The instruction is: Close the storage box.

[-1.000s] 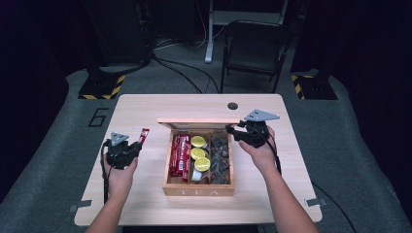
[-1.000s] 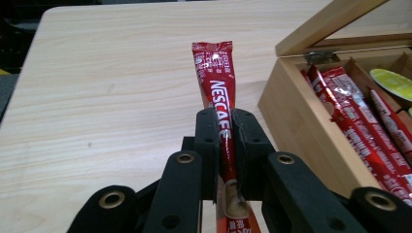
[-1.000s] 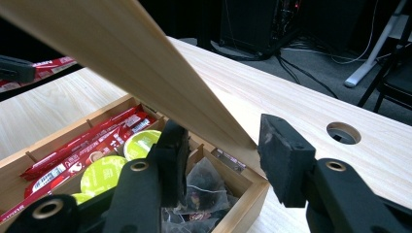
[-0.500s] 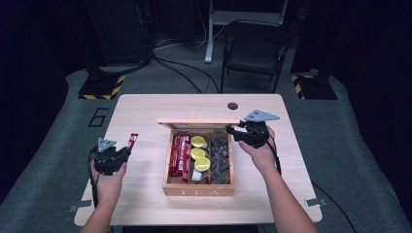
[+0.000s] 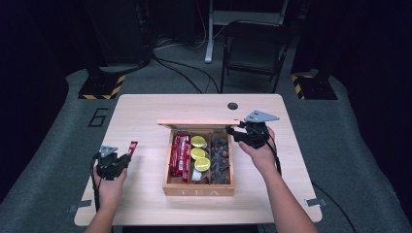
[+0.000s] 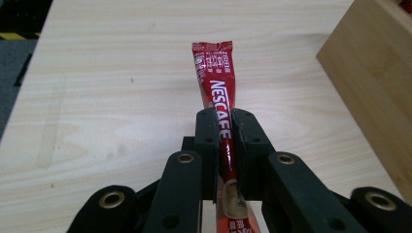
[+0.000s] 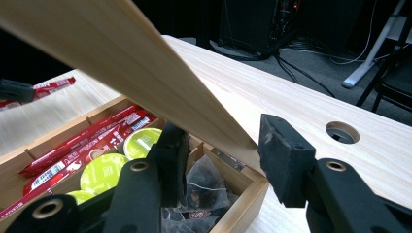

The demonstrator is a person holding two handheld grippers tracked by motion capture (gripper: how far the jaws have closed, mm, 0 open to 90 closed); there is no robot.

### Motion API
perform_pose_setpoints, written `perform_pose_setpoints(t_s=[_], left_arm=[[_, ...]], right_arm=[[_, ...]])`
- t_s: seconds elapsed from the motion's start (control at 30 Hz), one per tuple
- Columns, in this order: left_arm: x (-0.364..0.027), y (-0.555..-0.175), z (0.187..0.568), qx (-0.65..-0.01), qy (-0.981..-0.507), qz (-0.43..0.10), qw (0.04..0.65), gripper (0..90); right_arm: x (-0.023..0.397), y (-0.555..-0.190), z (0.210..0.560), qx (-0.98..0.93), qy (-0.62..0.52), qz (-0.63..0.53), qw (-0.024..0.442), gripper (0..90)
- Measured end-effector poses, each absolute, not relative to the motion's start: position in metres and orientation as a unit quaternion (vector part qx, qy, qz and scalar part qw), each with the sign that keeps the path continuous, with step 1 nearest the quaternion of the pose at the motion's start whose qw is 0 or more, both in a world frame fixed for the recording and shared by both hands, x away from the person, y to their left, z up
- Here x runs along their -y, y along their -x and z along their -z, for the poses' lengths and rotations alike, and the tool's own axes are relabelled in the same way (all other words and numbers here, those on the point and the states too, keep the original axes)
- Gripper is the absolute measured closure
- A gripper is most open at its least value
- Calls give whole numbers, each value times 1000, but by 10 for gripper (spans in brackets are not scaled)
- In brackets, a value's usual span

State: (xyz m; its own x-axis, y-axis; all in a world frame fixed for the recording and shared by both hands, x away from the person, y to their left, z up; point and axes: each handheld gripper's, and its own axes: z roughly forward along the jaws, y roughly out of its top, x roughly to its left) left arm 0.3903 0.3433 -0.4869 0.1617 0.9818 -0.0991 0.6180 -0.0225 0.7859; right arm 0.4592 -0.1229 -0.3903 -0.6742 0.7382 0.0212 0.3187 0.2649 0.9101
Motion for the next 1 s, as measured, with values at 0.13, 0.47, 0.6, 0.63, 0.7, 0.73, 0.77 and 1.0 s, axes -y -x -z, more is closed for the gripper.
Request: perform_pose_setpoints(t_s=[0.13, 0.47, 0.6, 0.63, 0.7, 0.73, 0.77, 1.0], left_arm=[[-345, -391, 492, -600, -673, -247, 355, 816], [-347, -393, 501, -606, -674, -240, 347, 816], [-349, -393, 505, -613, -673, -236, 340, 815], [-349, -394, 506, -614, -673, -237, 339, 815], [-349, -395, 509, -612, -681, -232, 327, 816], [-348, -395, 510, -612, -682, -232, 327, 816], [-347, -395, 511, -614, -683, -230, 324, 816], [-346, -397, 517, -614, -692, -220, 311, 805]], right_arm=[[123, -459, 390, -768, -344, -498, 210, 543], [123, -458, 391, -767, -344, -499, 211, 542], [123, -458, 391, -767, -344, -499, 212, 542], [123, -458, 391, -767, -343, -499, 212, 542], [123, -458, 391, -767, -343, -499, 212, 542], [123, -458, 391, -767, -344, -499, 212, 542], [123, -458, 391, -767, -343, -499, 212, 542], [123, -458, 391, -768, -343, -498, 211, 541]])
